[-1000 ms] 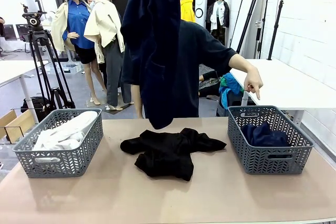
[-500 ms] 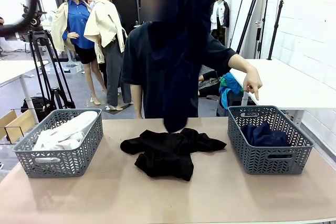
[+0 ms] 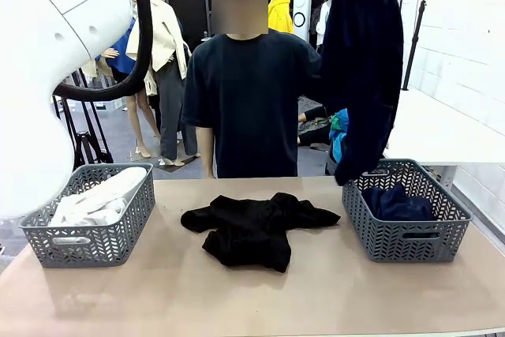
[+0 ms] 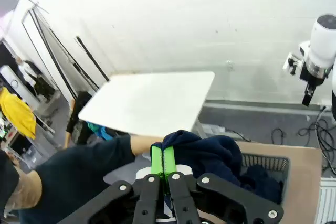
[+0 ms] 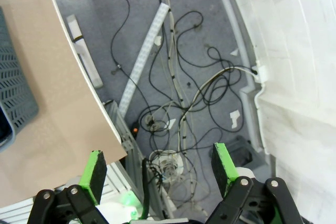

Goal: Sort the tops and bottoms.
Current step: Sort the clothes according to human instructions.

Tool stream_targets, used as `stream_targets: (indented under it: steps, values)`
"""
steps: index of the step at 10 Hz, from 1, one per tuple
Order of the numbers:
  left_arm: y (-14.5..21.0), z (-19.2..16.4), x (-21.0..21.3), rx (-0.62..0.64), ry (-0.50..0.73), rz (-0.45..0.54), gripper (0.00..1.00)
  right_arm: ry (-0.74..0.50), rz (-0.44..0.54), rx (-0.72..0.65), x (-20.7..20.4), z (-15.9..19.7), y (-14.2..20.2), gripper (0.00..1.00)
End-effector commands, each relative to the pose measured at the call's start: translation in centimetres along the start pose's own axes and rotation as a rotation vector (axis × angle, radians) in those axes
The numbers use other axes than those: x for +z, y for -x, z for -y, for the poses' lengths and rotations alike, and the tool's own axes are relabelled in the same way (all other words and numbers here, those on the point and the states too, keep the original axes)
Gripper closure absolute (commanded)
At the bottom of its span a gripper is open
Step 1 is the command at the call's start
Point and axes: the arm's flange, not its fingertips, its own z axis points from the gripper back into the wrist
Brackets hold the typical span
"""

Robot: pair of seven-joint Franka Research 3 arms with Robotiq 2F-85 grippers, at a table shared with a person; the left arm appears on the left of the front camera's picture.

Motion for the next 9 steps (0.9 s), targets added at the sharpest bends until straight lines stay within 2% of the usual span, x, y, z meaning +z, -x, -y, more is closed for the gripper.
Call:
stream_targets:
  steps: [1,3,5,7,9]
  values:
    - [-18.2,-8.6,-11.2,0.005,-0.047,0.095,1.0,0.005,0.0,0.003,0.0,0.0,-0.2,0.0]
    - [-22.0,-8.0,-13.7,-0.025,0.018,0.139,1.0,0.005,0.0,0.003,0.0,0.0,-0.2,0.0]
    - [-23.2,-6.8,-17.4,-0.061,0.067,0.139,1.0,0.005,0.0,0.003,0.0,0.0,-0.2,0.0]
    - [-24.9,-7.3,-20.2,-0.078,0.042,0.117,1.0,0.005,0.0,0.003,0.0,0.0,-0.2,0.0]
    - [-27.9,-7.6,-20.9,-0.086,0.013,0.156,1.0,0.005,0.0,0.003,0.0,0.0,-0.2,0.0]
